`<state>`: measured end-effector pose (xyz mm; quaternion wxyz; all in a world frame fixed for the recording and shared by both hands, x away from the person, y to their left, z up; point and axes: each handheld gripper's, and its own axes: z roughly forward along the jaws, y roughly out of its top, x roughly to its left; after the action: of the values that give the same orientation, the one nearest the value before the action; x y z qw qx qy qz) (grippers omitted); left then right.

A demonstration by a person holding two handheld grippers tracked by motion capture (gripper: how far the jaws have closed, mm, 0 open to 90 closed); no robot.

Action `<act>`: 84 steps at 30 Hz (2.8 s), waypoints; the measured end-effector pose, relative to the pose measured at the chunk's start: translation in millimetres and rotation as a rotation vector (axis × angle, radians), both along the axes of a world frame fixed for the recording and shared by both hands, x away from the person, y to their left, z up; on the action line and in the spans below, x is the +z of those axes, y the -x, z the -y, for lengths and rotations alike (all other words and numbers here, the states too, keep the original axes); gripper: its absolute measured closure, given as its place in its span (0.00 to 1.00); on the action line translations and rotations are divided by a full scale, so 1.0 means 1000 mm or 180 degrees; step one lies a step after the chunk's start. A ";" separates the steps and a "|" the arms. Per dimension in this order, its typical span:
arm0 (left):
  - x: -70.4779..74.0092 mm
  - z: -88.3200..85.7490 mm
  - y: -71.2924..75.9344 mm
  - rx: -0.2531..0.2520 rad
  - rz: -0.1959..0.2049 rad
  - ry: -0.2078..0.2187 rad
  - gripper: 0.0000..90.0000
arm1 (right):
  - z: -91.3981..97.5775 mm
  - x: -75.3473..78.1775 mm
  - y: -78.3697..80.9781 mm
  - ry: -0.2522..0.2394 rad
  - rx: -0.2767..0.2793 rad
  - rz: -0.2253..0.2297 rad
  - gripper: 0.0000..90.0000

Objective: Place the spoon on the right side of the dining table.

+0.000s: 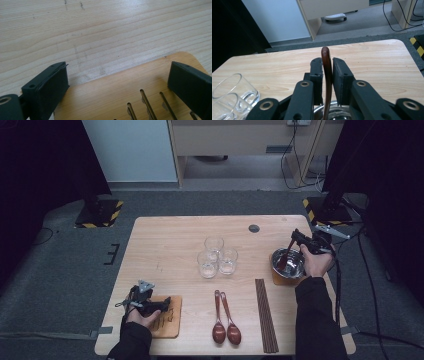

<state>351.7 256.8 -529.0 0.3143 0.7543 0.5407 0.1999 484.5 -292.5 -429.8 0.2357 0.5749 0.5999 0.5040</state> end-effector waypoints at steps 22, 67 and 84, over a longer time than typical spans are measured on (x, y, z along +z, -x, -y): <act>0.000 0.000 0.000 0.0001 -0.0001 -0.0002 0.02 | 0.007 -0.001 0.010 0.0654 0.0121 -0.0292 0.46; 0.000 0.000 0.000 0.0010 -0.0004 -0.0002 0.02 | 0.038 -0.048 0.030 0.0856 0.0004 -0.0666 0.38; 0.000 0.000 0.000 0.0010 -0.0004 -0.0001 0.02 | 0.046 -0.062 0.034 0.0760 0.0051 -0.0716 0.39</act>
<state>351.7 256.4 -529.0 0.3134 0.7537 0.5420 0.2001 450.1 -338.6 -491.5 0.2297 0.5908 0.6827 0.3634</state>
